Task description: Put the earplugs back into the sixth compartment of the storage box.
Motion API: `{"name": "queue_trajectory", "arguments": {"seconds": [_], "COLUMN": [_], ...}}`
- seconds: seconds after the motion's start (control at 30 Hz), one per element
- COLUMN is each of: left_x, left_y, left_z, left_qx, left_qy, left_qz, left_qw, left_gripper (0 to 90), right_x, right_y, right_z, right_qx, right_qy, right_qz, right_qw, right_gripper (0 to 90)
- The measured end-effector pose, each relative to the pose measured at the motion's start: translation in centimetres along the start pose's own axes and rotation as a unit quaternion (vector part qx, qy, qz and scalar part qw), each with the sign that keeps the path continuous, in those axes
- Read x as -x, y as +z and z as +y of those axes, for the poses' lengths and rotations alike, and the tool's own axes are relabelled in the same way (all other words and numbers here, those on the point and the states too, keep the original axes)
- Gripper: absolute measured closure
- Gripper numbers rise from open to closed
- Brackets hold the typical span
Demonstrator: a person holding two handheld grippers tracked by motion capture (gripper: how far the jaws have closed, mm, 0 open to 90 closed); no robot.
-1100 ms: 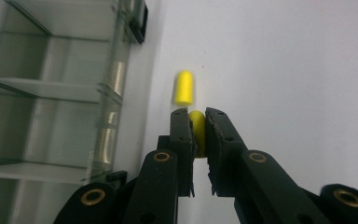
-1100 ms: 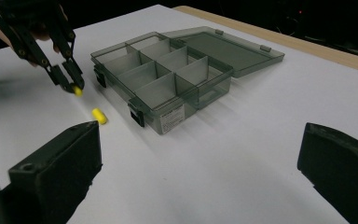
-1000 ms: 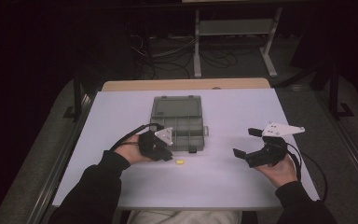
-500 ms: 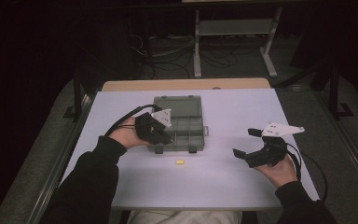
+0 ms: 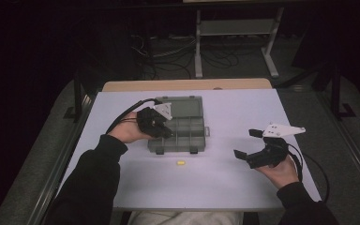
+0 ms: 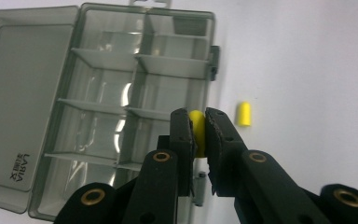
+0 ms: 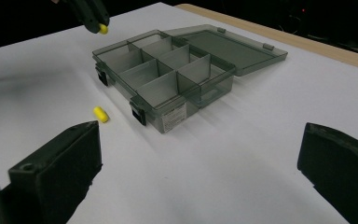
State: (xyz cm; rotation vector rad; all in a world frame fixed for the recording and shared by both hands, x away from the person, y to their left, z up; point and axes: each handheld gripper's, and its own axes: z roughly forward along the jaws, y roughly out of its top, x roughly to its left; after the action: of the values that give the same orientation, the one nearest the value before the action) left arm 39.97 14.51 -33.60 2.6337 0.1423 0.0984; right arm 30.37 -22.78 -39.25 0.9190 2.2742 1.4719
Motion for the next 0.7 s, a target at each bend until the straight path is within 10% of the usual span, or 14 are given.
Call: {"name": "queue_trajectory", "arguments": {"seconds": [0.7], "left_x": [-1.7], "left_y": [3.2], "left_z": [-1.9], "left_qx": [-0.004], "left_qy": [-0.028], "left_qz": [-0.001], "left_qw": [0.9996], "left_gripper": [81.8], "right_x": [0.0], "right_y": [0.0], "right_z": [0.0], "right_qx": [0.000], "right_qy": [0.001], "right_qz": [0.001], "right_qw": [1.0000], "right_gripper": [0.0]}}
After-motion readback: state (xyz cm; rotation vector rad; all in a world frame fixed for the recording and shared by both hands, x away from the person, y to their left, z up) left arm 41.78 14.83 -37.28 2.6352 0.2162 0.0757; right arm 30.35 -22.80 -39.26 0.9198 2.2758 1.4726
